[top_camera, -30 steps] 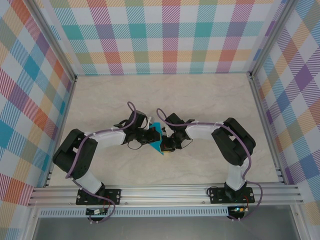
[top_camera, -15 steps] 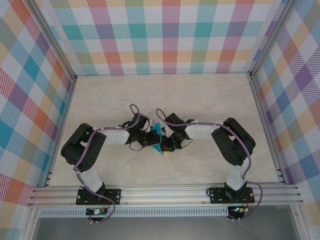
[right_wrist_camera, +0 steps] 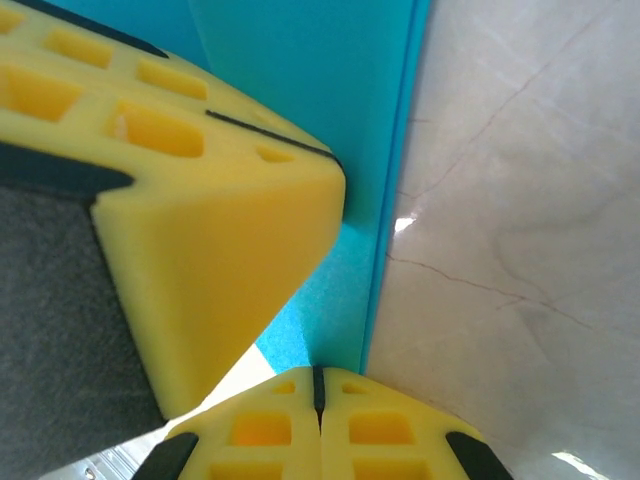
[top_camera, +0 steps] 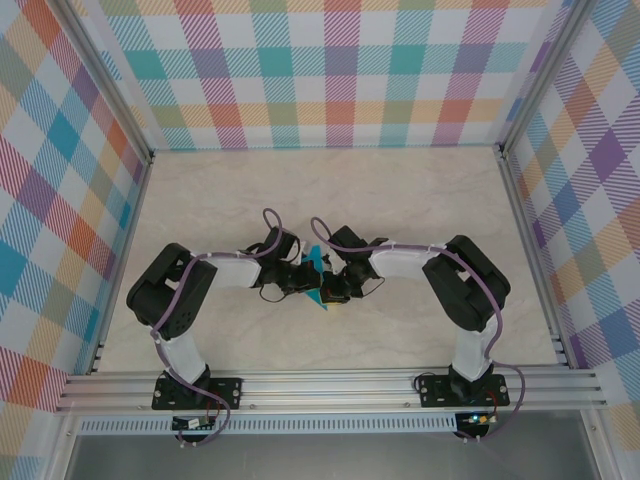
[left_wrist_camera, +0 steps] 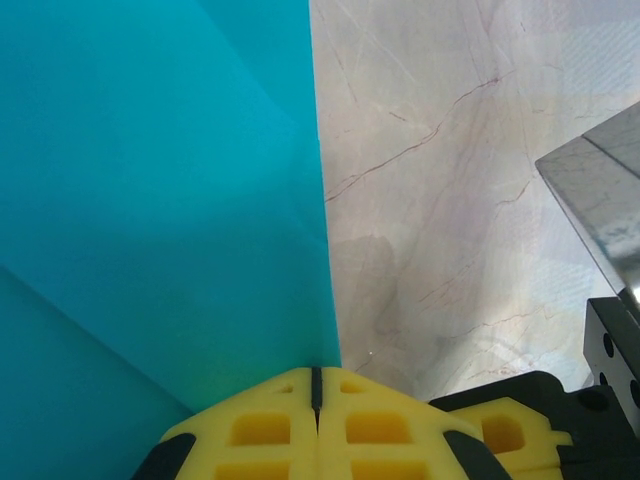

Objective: Fold a paper plane with a square sheet of paper (fold left side to right side)
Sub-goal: Fourth fold the wing at the center of the table.

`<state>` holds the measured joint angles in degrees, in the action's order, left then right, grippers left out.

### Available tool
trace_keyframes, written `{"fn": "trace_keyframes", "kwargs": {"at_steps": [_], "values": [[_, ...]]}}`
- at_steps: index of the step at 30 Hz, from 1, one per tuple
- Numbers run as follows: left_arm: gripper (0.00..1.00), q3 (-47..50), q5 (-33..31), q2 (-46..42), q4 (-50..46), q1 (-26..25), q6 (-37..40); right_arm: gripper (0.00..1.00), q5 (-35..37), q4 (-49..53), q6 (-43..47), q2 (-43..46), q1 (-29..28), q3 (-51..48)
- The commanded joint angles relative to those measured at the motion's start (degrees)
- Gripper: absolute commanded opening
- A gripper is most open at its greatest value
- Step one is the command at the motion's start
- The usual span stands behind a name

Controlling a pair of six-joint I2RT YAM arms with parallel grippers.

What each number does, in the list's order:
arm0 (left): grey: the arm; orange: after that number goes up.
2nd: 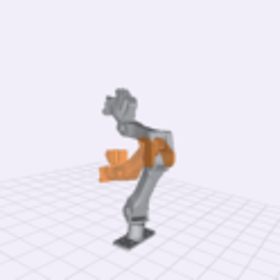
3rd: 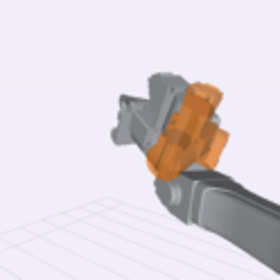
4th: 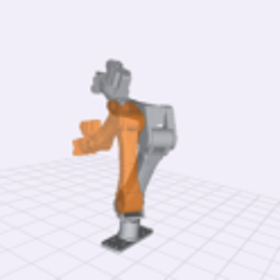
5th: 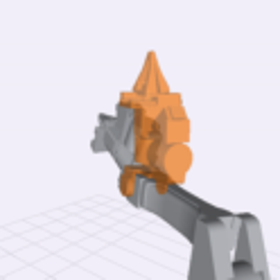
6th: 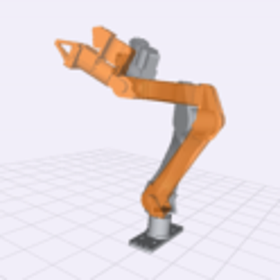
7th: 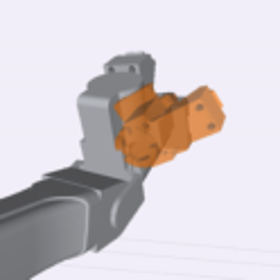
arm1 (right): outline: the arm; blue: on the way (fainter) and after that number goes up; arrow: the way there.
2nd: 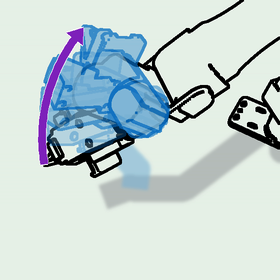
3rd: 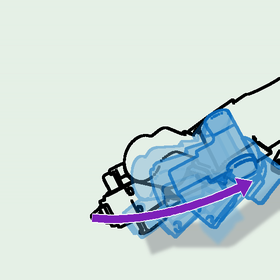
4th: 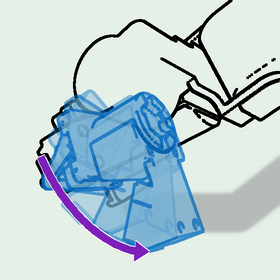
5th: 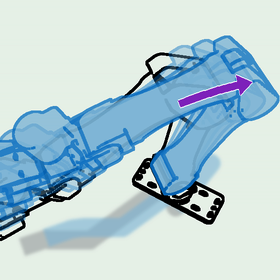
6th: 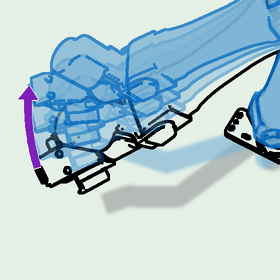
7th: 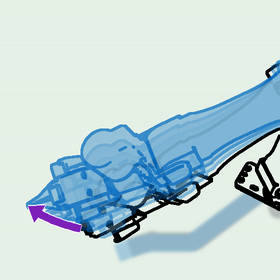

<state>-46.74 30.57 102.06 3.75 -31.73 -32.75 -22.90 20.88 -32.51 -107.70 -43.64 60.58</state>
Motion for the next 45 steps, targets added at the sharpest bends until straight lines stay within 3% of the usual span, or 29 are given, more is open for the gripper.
{"fn": "trace_keyframes", "kwargs": {"at_steps": [1,28,45], "values": [[0.04,-0.49,-2.58,3.13,-0.52,1.54,2.17,0.0,5.45,10.76,1.22,-4.89,-1.71,-2.66],[0.07,-17.17,6.81,14.12,-8.41,13.43,11.44,0.0,5.41,11.51,1.93,-5.5,-2.01,-2.0],[0.1,-24.32,8.7,18.31,-11.84,19.98,12.87,0.0,5.14,11.74,2.11,-5.37,-1.98,-1.78]]}}
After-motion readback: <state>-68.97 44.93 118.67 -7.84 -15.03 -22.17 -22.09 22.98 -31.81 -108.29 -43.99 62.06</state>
